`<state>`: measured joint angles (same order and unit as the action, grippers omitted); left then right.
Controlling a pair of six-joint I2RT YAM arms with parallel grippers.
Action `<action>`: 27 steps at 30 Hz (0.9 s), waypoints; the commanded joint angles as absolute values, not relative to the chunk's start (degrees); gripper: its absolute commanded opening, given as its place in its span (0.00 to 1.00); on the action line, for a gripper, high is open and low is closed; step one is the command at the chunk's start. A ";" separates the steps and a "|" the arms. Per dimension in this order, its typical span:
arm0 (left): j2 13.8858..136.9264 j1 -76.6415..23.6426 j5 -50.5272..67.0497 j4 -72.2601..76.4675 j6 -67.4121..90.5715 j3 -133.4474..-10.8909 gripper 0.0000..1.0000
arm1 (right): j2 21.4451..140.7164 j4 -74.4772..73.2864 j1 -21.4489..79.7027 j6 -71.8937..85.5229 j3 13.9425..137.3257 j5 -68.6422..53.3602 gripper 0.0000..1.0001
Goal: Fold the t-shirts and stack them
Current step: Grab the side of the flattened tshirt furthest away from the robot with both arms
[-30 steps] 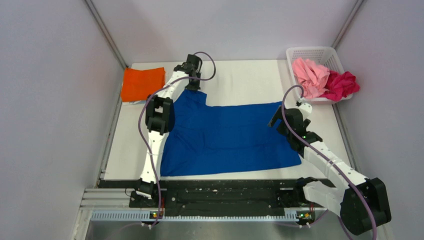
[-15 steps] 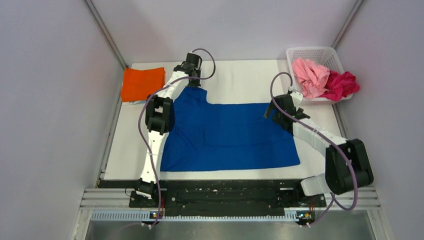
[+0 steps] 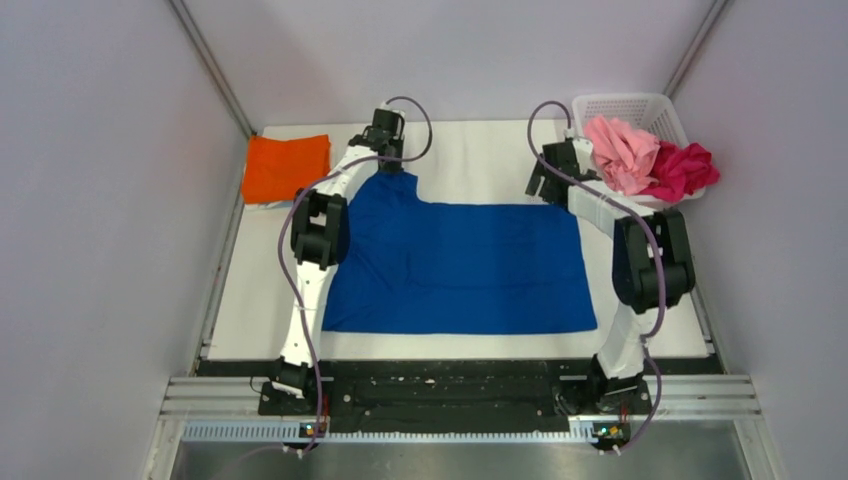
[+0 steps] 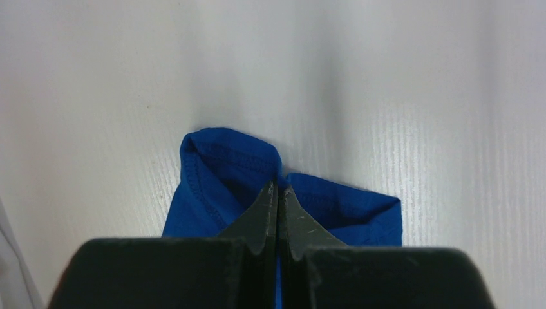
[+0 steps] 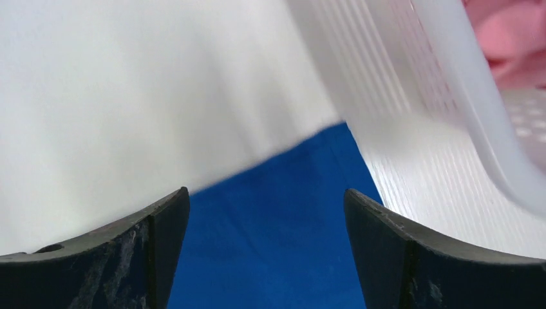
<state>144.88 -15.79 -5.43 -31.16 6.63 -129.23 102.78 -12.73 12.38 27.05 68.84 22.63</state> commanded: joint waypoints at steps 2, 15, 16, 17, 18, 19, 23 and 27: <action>139.94 -15.45 -6.38 -28.13 5.73 -126.19 0.00 | 110.89 -16.57 9.97 24.12 80.14 23.47 0.83; 134.10 -15.45 -6.09 -25.31 7.38 -120.06 0.00 | 121.62 -20.35 8.89 22.45 88.16 27.57 0.74; 133.67 -15.42 -5.85 -24.94 7.25 -119.49 0.00 | 121.61 -20.53 8.92 22.59 87.81 27.73 0.74; 133.27 -15.46 -5.73 -24.69 7.22 -119.00 0.00 | 121.54 -20.81 8.82 22.67 87.43 27.86 0.74; 132.84 -15.46 -5.79 -24.50 7.29 -118.67 0.00 | 121.39 -21.23 8.79 23.08 86.95 27.94 0.74; 132.48 -15.47 -5.84 -24.38 7.23 -118.37 0.00 | 121.31 -21.48 8.86 23.30 86.43 27.88 0.73; 131.16 -15.46 -6.17 -23.92 7.23 -117.00 0.00 | 119.45 -22.11 8.86 24.44 83.88 27.76 0.65; 129.88 -15.47 -5.87 -23.58 7.29 -115.71 0.00 | 116.55 -22.17 8.81 26.02 81.59 28.86 0.59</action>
